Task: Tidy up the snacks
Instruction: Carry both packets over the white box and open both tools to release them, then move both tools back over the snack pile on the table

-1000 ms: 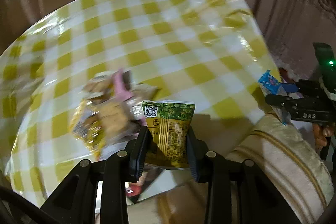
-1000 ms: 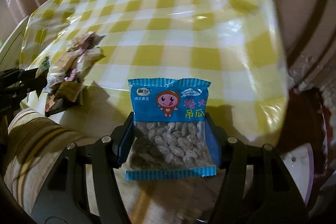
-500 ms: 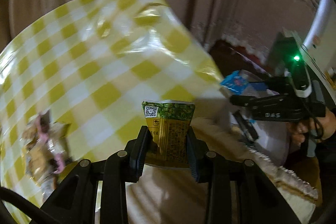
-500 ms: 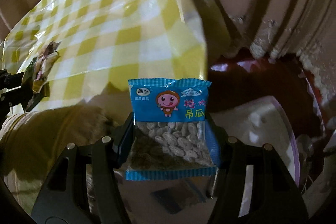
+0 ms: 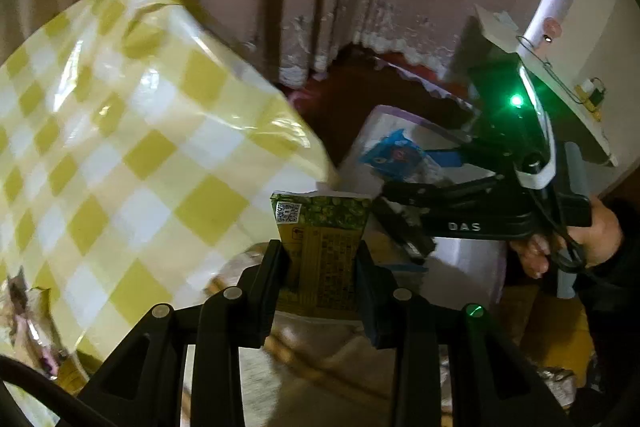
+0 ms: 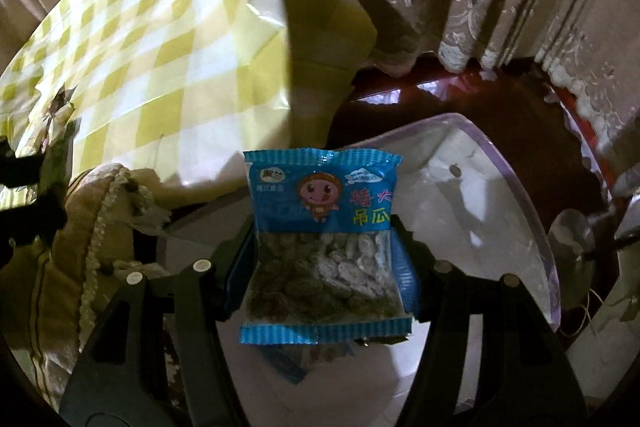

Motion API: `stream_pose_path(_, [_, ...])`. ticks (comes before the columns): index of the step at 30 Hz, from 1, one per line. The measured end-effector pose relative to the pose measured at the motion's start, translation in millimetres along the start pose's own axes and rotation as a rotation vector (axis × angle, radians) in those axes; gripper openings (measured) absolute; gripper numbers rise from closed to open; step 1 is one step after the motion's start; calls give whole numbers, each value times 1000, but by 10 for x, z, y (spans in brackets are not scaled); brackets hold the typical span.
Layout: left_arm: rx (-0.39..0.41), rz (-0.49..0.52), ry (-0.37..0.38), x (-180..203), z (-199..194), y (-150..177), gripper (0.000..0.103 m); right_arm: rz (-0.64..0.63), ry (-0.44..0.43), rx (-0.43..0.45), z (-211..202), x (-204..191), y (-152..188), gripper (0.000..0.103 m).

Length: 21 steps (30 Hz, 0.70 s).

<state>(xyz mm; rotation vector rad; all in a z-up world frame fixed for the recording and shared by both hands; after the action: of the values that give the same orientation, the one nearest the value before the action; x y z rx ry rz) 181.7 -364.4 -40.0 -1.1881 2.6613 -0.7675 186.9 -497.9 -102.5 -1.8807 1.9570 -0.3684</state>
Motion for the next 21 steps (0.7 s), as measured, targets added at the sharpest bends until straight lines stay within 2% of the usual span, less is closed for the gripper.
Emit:
stream_pose_path(5, [-27,17,51,138,85,-13,37,16,16,0,-20,91,13,66])
stream_pose_path(6, [-33,11,83,163,98,-4,39,20,17,-2,-14,104,16,66])
stream_pose_path(8, [-35,0,104,169,103,3,53,23,20,-7,0,110,19,67])
stream_pose_path(11, [-27,-27,106,129,86,-9,59,34,17,-7,20,118,-3,73])
stream_pose_path(14, [-16,-62,108,59,50,-19,61,29,8,10,-1,92,-41,75])
stream_pose_path(21, [20,-129,56,-176,-96,-33,63,-5,-18,37,17,-51,-209,77])
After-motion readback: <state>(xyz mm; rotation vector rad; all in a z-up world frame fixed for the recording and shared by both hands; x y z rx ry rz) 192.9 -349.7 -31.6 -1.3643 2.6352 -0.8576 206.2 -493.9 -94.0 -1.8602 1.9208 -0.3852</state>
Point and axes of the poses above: each gripper's, at about its wrist camera, not at the fingertips, and z roughly the way its jaws point, x to its right, y to its underside, the point moved 7 cm from there along z, roughly the way its jaws point, and after that the axes turned 3 degrees about -y, right-handed, at the moved point
